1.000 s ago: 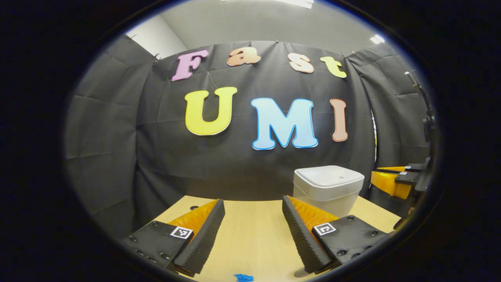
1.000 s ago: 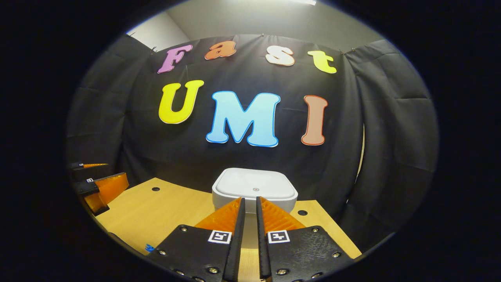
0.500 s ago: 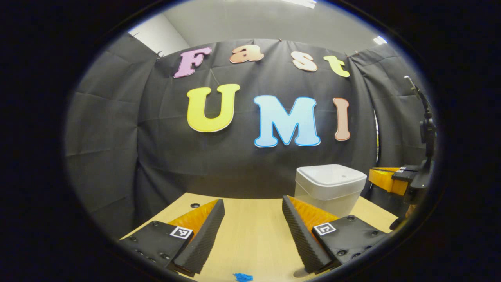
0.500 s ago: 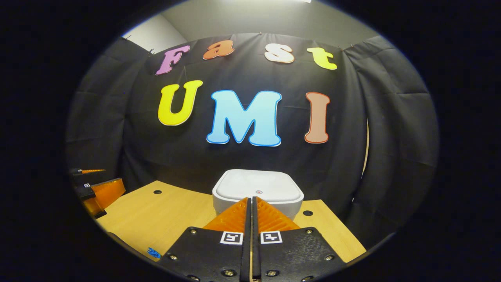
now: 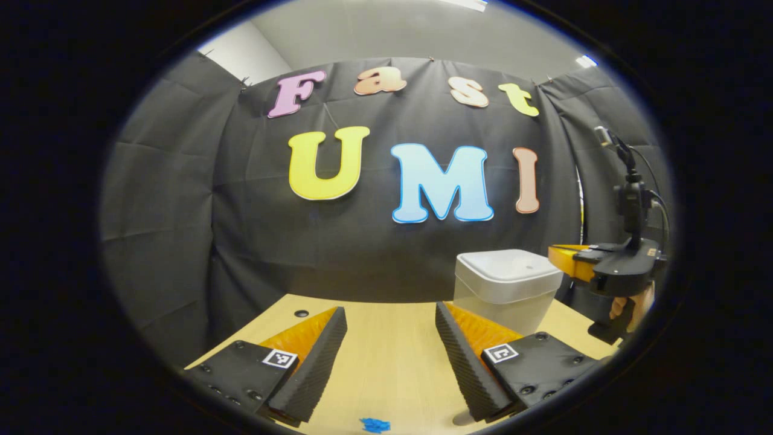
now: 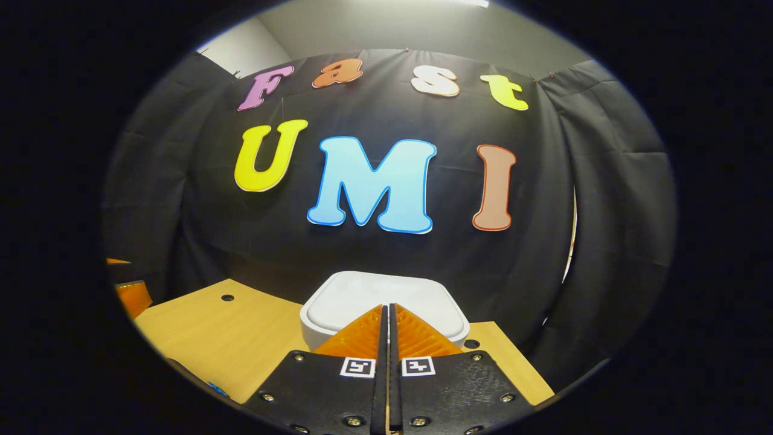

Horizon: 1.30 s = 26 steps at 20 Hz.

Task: Press the lid of the desktop garbage bin to open it, pick up the crumpled paper on the desktop and throw it into the bin, then pick up the pop can on the desktop and drop it into the bin, and finally close the garbage bin lid.

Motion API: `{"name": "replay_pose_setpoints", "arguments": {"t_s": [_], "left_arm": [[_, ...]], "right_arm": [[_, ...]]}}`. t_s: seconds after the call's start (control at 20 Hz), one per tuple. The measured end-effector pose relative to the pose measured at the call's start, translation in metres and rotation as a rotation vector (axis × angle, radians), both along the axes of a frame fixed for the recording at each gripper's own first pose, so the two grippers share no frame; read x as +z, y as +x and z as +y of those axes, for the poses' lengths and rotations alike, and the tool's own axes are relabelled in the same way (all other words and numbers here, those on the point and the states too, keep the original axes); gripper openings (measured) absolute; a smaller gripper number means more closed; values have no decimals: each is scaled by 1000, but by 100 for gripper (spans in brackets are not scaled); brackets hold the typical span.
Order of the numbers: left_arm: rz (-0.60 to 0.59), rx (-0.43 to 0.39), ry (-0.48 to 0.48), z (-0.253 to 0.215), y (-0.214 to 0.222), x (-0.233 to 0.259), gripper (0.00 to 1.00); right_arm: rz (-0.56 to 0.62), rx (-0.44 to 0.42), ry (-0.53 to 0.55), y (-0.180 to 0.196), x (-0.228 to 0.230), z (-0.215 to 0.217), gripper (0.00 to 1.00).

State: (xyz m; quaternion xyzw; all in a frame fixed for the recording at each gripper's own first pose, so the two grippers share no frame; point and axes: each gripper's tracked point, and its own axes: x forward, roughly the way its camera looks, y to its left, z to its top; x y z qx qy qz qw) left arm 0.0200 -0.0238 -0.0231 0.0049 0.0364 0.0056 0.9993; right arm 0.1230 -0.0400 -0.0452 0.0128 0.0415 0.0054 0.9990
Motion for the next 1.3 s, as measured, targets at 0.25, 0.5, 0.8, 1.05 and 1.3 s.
{"name": "replay_pose_setpoints", "arguments": {"t_s": [0.25, 0.5, 0.8, 1.05, 1.3], "left_arm": [[2, 13, 8, 4, -1, 0, 100], [6, 14, 9, 4, 3, -1, 92], [6, -3, 1, -7, 8, -1, 92], [1, 4, 2, -14, -2, 3, 92], [-2, 77, 8, -12, -31, 3, 100]], "right_arm": [[77, 12, 41, 24, -25, -1, 2], [91, 26, 84, 29, -28, -2, 2], [82, 69, 190, 29, -34, -1, 2], [45, 42, 147, 30, -13, -5, 2], [-52, 55, 155, 29, 25, -12, 2]]}}
